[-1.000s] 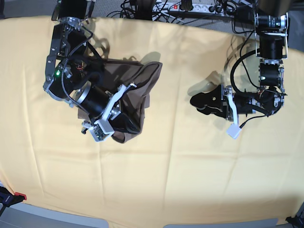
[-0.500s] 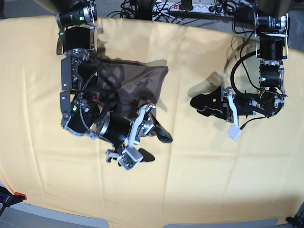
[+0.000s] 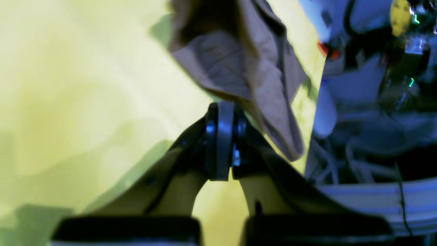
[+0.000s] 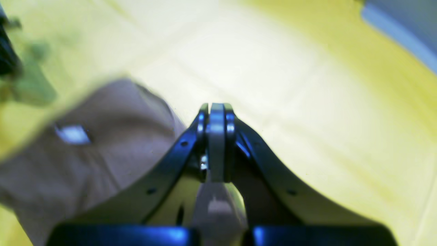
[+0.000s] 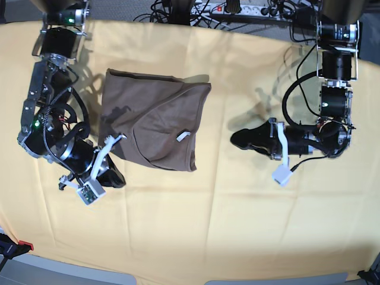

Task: Fold the T-shirt properly
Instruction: 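Open the right gripper and pull it back from the bundle, then grasp the bundle edges with both grippers and lift it slightly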

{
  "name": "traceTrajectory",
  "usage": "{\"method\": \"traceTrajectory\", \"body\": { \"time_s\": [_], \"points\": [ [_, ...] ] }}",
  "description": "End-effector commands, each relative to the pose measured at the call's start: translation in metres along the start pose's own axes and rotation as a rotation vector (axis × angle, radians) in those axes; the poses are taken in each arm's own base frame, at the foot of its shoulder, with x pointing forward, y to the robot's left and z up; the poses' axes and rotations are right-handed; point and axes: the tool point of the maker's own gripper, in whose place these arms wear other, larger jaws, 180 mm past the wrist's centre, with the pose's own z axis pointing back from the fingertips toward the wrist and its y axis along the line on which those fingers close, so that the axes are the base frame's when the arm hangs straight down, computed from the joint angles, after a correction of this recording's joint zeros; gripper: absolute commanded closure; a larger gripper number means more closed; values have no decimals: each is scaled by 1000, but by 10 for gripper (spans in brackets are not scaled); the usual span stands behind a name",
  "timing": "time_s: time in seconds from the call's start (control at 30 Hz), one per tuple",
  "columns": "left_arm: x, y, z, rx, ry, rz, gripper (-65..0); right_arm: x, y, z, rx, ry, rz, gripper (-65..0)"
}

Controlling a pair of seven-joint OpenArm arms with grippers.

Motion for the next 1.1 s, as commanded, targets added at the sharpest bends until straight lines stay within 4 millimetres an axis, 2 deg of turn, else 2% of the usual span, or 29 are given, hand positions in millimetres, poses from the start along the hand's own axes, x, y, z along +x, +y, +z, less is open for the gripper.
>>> {"method": "traceTrajectory", "body": {
  "time_s": [0.0,0.13,0.23,0.3,0.43,0.53,0.63,0.77,0.97,1.07],
  "points": [
    [17,-15,-1,-27,-6,-82,0,18,-7,3,-1,-68,13,0],
    [12,-69,-30,-139,98,-261,0,-7,-25,3,-13,-2,-12,0],
    [-2,-112,-51,-245,176,-380,0,-28,-36,2,-15,58,-34,0],
    [-13,-128,-64,-273,224,-443,0,-44,-37,-2,-1,105,-50,0],
    [-27,-132,-93,-225,264,-545,0,-75,-37,-7,15,213,-38,0],
    [-38,-130,-113,-185,295,-616,0,-80,-33,-8,32,239,-16,0],
    [-57,-132,-128,-177,352,-674,0,-81,-31,-9,39,248,-4,0],
    [-79,-130,-140,-147,384,-727,0,-84,-32,-13,31,254,19,0],
    [-80,-125,-146,-104,345,-760,0,-83,-44,-28,36,267,4,0],
    [-91,-127,-149,-99,344,-741,0,-88,-44,-36,55,298,8,0]
  ]
}}
